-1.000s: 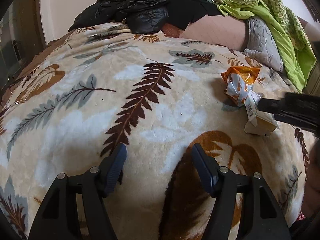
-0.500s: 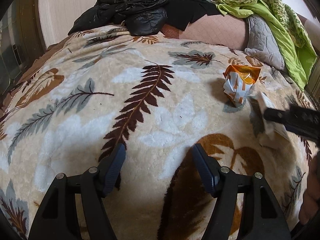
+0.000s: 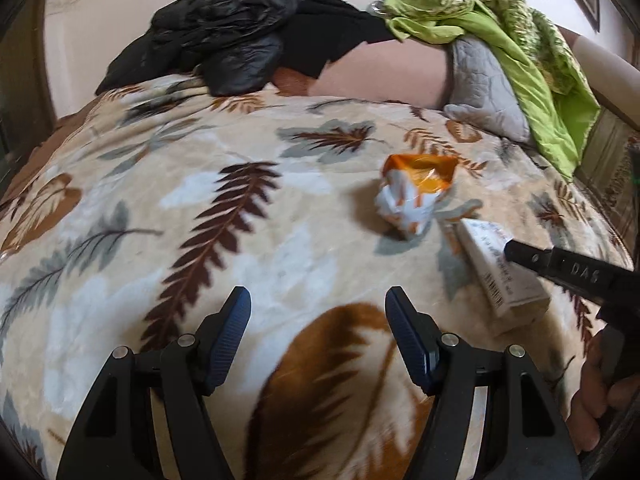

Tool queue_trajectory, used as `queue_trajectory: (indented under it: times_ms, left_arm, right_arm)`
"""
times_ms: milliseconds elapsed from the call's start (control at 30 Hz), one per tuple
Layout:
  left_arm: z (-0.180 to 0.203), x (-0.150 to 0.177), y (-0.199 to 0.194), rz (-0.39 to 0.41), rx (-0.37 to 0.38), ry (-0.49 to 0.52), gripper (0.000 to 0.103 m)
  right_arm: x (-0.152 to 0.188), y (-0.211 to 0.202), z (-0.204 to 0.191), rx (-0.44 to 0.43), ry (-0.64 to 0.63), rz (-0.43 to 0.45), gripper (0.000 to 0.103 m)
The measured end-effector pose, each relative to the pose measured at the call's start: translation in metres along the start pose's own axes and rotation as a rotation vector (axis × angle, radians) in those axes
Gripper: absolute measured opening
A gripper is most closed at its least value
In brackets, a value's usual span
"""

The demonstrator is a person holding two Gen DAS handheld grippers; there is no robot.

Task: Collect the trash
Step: 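Grasp the orange snack wrapper with the left tool while the right tool grasps the white medicine box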

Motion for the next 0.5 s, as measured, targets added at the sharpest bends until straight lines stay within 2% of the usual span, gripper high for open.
queue_trajectory:
  times_ms: [200, 333, 500]
  left_arm:
    - [0.027, -0.028, 0.003, 0.007, 0.069, 0.04, 0.069]
    - [0.05, -0.046, 0.013, -0.002, 0.092, 0.095, 0.071]
    - [0.069, -0.059, 0.038, -0.03, 0.078, 0.124, 0.071]
  right_arm:
    - [-0.001, -0.009, 0.012, -0.051, 0.053, 0.021, 0.009]
    - [-0.003, -0.016, 0.02, -0.028, 0.076, 0.043, 0.008]
    - [-0.001, -0.01, 0.029, 0.002, 0.108, 0.009, 0.007]
Point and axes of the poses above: each gripper's, at about its wrist camera, not at the fingertips, and y roughly the way its jaws point, z to its right, x to its underside, the point moved 3 cm from there along y, roughly the way its jaws point, and after that the axes turned 7 degrees about -y, right-handed, at the moved point
